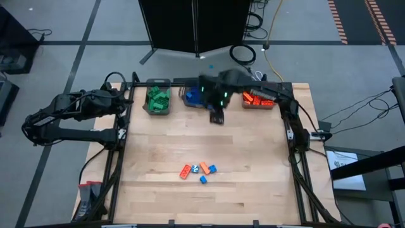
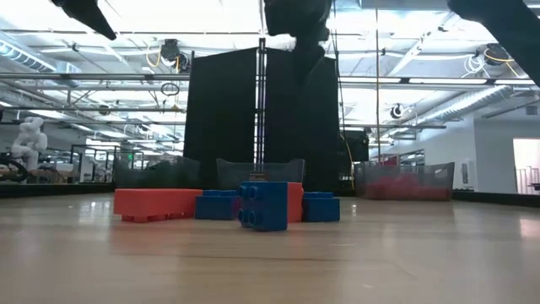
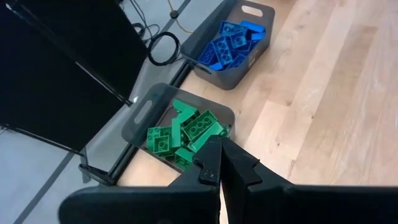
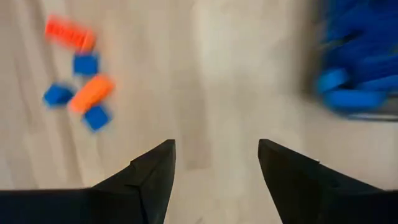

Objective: Sort blocks
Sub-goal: Put the orange game piece into the right black bin

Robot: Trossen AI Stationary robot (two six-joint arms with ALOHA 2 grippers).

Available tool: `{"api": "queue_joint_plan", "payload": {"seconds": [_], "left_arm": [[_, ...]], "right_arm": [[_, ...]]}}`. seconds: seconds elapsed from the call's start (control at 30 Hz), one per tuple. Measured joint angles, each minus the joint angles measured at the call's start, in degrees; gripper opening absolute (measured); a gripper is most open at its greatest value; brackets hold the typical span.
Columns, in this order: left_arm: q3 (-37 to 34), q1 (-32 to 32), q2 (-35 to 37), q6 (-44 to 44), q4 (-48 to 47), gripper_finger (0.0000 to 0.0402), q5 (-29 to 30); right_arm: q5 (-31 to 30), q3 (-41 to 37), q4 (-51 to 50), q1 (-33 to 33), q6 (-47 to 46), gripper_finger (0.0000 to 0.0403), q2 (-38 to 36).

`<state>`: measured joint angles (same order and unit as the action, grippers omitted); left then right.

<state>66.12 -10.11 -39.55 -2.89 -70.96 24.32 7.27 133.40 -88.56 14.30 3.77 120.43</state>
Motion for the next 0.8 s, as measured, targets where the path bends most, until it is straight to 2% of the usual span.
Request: {"api": "queue_joint_plan", "payload": {"seconds": [0.17,0.43,0.6,0.8], "left_arm": [[0.01,0.0,0.0,-0.05,0.02,0.0,0.02],[-0.01,0.02,-0.02,-1.32,-0.04,0.0,0.02],[-0.01,0.01,-0.02,-1.28,-0.04,0.0,0.02],[0.01,0.02,-0.02,-0.87,-0.1,0.0,0.02]], "right_arm": [[0.08,-5.0,-0.73,-8.22,-0.04,0.0224,0.35],[0.31,-15.71,5.23,-18.57,-3.3,0.0224,-0.06],[5.05,-23.29,15.37,-20.2,-8.0,0.0224,-1.35],[7.9,-29.21,29.63,-20.17,-8.7,0.0224,-4.17]]}}
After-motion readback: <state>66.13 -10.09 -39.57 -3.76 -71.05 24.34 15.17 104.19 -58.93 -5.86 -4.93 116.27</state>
